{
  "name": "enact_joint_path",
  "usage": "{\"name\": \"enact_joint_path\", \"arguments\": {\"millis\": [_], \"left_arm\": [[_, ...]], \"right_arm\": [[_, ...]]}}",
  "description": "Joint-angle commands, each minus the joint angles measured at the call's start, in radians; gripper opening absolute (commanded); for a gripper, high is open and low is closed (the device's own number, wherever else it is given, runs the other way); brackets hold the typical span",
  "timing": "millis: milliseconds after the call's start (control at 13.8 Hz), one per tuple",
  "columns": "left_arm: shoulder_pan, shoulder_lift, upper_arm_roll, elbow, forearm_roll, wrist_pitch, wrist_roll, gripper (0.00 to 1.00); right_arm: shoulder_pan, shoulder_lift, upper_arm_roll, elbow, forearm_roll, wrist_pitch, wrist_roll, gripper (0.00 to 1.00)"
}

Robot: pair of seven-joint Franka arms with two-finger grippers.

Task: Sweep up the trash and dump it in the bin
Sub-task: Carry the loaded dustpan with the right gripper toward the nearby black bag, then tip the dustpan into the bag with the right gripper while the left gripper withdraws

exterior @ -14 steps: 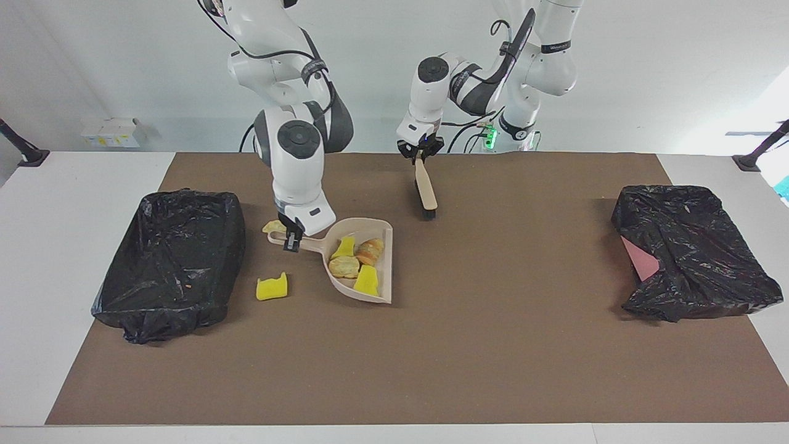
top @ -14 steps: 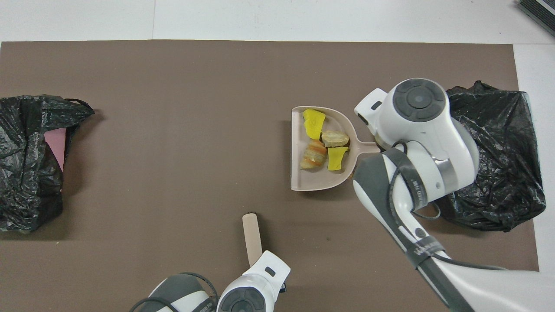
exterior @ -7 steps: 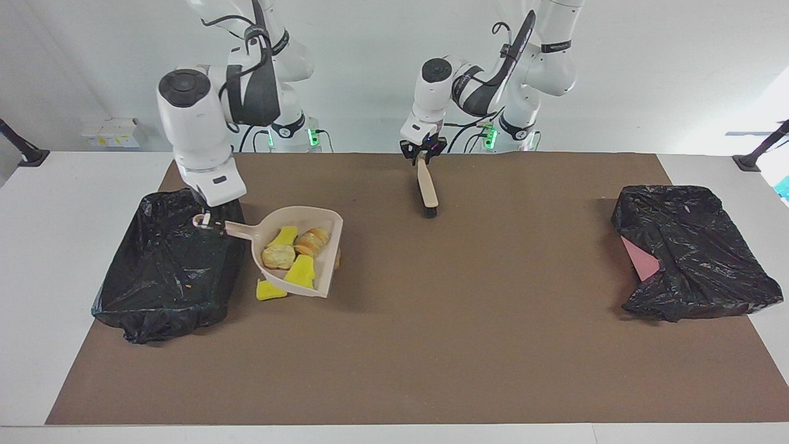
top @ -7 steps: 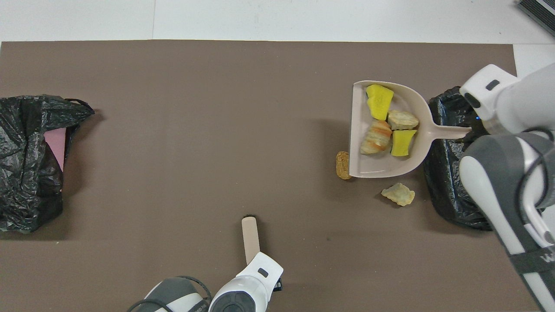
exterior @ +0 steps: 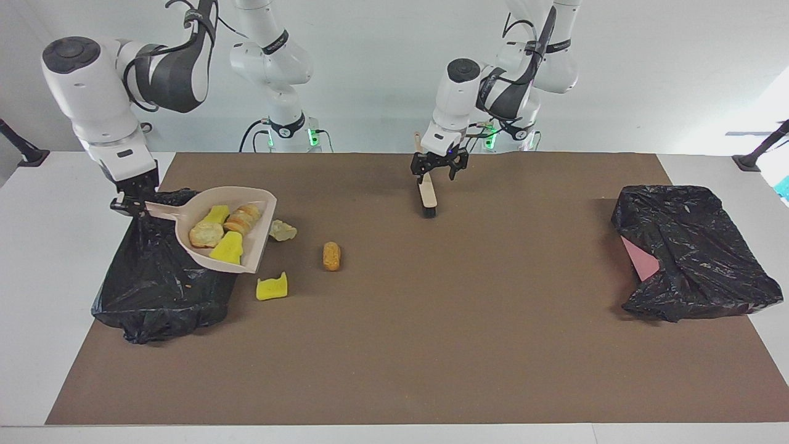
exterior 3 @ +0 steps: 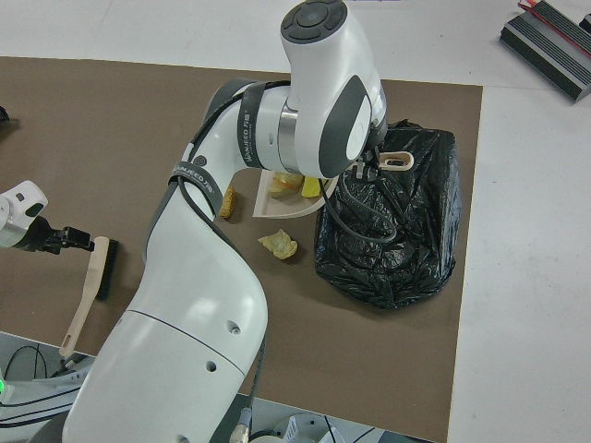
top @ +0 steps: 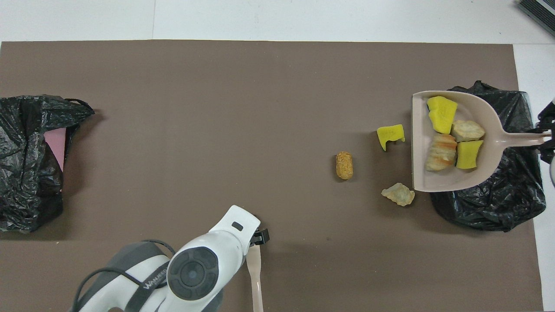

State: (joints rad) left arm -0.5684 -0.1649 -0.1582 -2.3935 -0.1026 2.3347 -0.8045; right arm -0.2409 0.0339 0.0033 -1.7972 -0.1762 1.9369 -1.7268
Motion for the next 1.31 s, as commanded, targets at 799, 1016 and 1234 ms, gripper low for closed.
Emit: {"name": "enact_joint_path", "arguments": {"millis": [799, 1016, 1234], "left_arm": [[0.534, 0.107, 0.002, 0.474, 0.018, -0.460, 0.717, 1.00], [0.605, 0.130, 0.002, 0.583, 0.020, -0.576, 0.787, 1.00], [0.617, 0.140, 0.008, 0.642, 0.044, -0.632, 0.798, 1.00]], "right_arm": [[0.000, 0.029, 0.014, -0.018, -0.630, 0.094, 0.060, 0.00], [0.028, 0.023, 0.014, -0.016, -0.690, 0.018, 0.088, 0.00], [0.055, 0.024, 0.014, -0.007, -0.768, -0.027, 0.159, 0.00]]}}
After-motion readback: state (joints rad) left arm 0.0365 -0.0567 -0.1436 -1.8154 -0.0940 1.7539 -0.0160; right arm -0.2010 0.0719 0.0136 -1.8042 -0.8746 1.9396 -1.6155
